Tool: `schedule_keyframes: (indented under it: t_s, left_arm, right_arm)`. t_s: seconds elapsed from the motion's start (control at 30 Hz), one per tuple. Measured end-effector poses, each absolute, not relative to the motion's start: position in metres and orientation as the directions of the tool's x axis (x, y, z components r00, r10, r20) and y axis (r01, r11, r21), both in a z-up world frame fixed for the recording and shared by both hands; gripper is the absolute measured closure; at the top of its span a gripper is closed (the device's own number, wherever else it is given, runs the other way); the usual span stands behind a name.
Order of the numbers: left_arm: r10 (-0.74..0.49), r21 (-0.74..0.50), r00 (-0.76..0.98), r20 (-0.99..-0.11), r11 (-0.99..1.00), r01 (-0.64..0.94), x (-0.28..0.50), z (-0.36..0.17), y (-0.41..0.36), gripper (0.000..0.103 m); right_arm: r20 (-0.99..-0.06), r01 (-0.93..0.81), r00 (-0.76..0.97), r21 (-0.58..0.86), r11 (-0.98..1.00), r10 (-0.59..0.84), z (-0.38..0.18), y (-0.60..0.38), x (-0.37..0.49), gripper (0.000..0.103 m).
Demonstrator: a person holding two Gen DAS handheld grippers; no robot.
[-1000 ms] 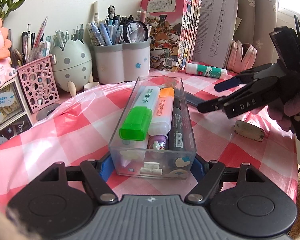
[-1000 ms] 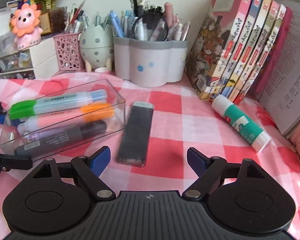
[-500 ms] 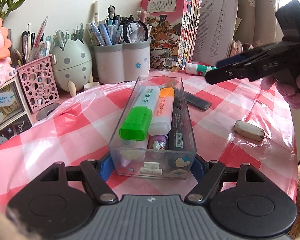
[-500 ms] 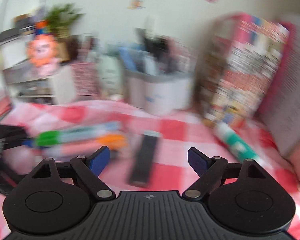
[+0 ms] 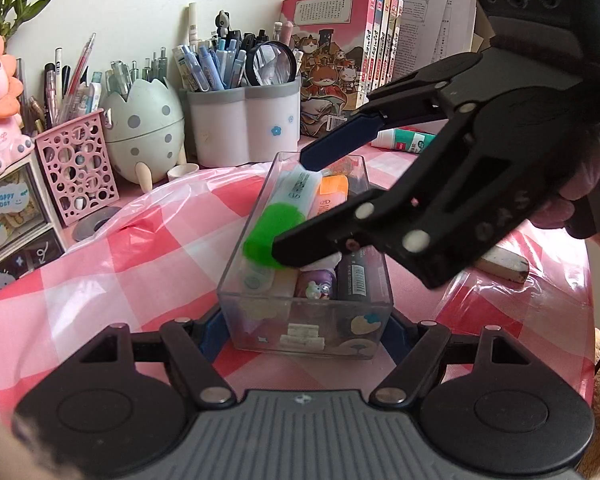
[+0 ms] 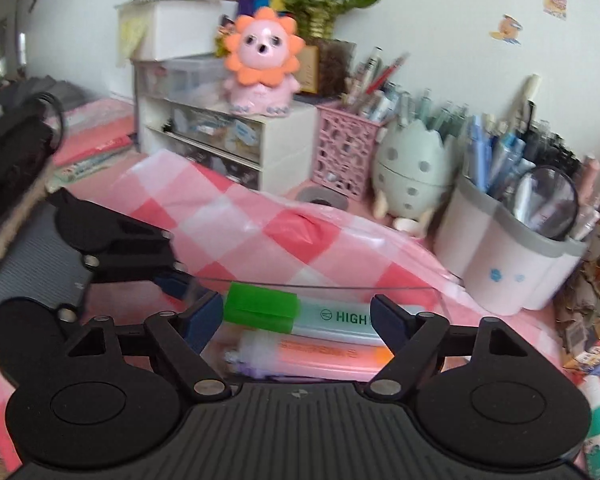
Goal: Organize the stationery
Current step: 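Move the right gripper to the white-and-green glue stick and grasp it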
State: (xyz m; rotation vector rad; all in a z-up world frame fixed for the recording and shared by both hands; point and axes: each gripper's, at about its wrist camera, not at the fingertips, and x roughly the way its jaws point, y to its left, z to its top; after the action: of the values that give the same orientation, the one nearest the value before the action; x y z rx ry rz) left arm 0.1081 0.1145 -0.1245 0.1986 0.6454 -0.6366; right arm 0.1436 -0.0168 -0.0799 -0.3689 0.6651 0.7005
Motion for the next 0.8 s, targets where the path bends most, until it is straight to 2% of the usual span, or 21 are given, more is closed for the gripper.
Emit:
schedule_keyframes:
  t_s: [0.17,0.37,0.8]
  left_arm:
    - [-0.489,-0.020,0.618,-0.616,0.793,0.609,0.108,-0.124,0.115,0.052]
    - [-0.489,-0.019,0.618,-0.615,0.793,0.609,0.108,-0.125,0.115,0.052]
    - [-0.489,-0.019,0.618,-0.615,0.793,0.609,0.108,-0.125,0.115,0.052]
  right_arm:
    - [-0.673,-0.666,0.568,-0.039,0.745,0.473,-0.082,-0.035,0.149,0.024]
    - [-0.634,-0.636,0.610,-0.033,0.771,0.476,-0.070,-0.057,0.140,0.023]
    - [-0.680,-0.460,0.682,-0.112,0.881,0.270,-0.081,-0.138,0.155,0.022]
